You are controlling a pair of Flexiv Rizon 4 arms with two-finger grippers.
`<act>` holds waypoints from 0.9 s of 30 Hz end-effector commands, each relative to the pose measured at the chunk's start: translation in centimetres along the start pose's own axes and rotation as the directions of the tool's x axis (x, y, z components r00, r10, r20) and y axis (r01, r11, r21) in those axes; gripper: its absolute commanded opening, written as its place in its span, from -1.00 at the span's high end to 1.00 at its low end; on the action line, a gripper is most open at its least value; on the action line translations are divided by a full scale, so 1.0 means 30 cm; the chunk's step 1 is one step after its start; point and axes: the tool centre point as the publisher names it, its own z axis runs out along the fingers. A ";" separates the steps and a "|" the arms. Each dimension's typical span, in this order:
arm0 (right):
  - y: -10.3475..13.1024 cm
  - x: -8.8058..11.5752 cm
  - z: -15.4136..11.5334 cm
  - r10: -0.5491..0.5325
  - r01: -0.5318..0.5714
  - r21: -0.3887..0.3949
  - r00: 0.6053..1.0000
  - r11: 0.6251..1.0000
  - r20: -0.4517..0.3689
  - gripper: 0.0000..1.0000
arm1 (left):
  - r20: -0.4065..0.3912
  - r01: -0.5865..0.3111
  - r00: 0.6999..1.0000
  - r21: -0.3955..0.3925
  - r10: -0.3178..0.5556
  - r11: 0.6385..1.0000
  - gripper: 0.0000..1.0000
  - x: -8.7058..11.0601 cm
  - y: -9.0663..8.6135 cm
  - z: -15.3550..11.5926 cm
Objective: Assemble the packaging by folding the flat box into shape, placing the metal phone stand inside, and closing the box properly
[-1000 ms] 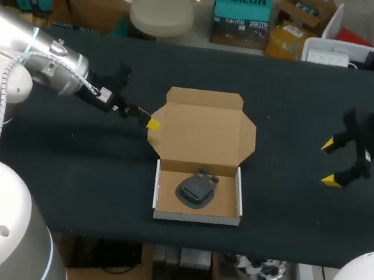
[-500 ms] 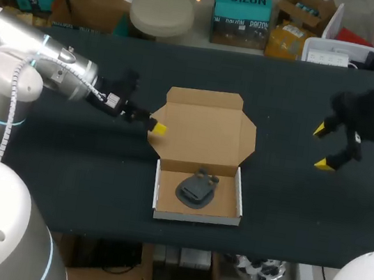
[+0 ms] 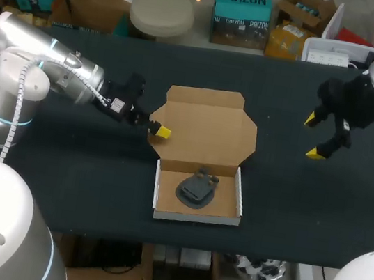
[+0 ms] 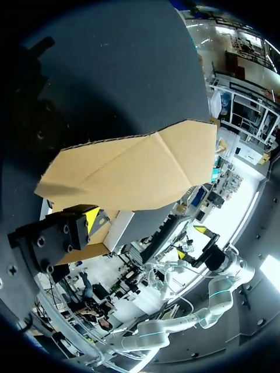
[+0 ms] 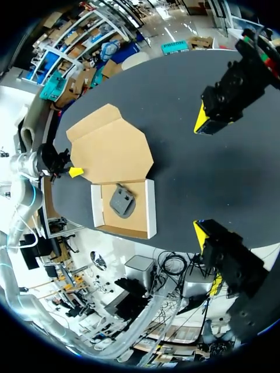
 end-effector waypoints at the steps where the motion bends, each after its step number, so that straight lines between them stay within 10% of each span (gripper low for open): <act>1: 0.017 0.001 -0.011 -0.003 0.003 0.009 1.000 1.000 -0.001 -1.00 | 0.003 -0.007 1.000 0.001 0.007 1.000 0.27 0.016 0.005 0.000; 14: 0.046 0.001 -0.017 -0.024 0.023 0.036 1.000 0.999 0.016 -1.00 | -0.017 -0.065 0.998 0.020 0.065 0.998 0.59 0.048 0.014 0.018; 27: 0.055 0.003 -0.013 -0.029 0.028 0.046 0.999 0.999 0.016 -1.00 | -0.024 -0.115 0.993 0.035 0.116 0.993 0.51 0.062 0.010 0.018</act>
